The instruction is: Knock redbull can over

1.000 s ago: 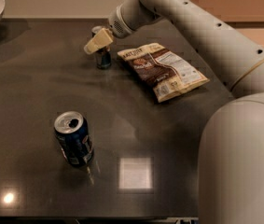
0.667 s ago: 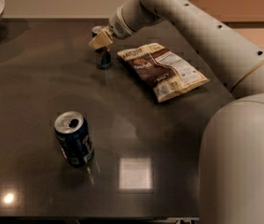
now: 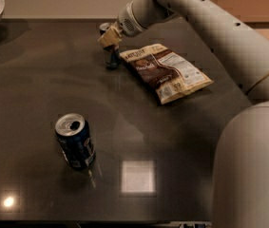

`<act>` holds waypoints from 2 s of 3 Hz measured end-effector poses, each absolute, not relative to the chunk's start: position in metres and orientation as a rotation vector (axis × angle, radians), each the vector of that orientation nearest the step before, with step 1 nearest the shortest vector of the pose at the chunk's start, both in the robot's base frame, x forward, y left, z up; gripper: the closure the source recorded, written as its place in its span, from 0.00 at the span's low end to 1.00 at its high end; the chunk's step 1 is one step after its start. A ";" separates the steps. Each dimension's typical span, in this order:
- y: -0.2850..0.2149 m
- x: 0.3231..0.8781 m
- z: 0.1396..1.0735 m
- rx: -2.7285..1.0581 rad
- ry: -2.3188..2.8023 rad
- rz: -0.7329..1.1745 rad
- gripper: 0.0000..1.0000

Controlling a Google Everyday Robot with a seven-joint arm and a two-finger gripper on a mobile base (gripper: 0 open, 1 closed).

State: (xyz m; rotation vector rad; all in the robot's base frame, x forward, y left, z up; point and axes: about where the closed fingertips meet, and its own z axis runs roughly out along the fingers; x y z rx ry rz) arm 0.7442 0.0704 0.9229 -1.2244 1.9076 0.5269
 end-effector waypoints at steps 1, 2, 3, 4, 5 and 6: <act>0.059 0.726 0.945 -1.322 1.893 0.493 1.00; 0.056 0.704 0.955 -1.478 1.882 0.463 1.00; 0.060 0.677 0.956 -1.651 1.857 0.448 1.00; 0.063 0.653 0.954 -1.791 1.834 0.438 1.00; 0.068 0.633 0.946 -1.902 1.814 0.430 1.00; 0.076 0.616 0.935 -2.002 1.795 0.394 1.00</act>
Offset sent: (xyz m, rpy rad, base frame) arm -0.0684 -0.0269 0.0506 -0.2747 0.0023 0.2833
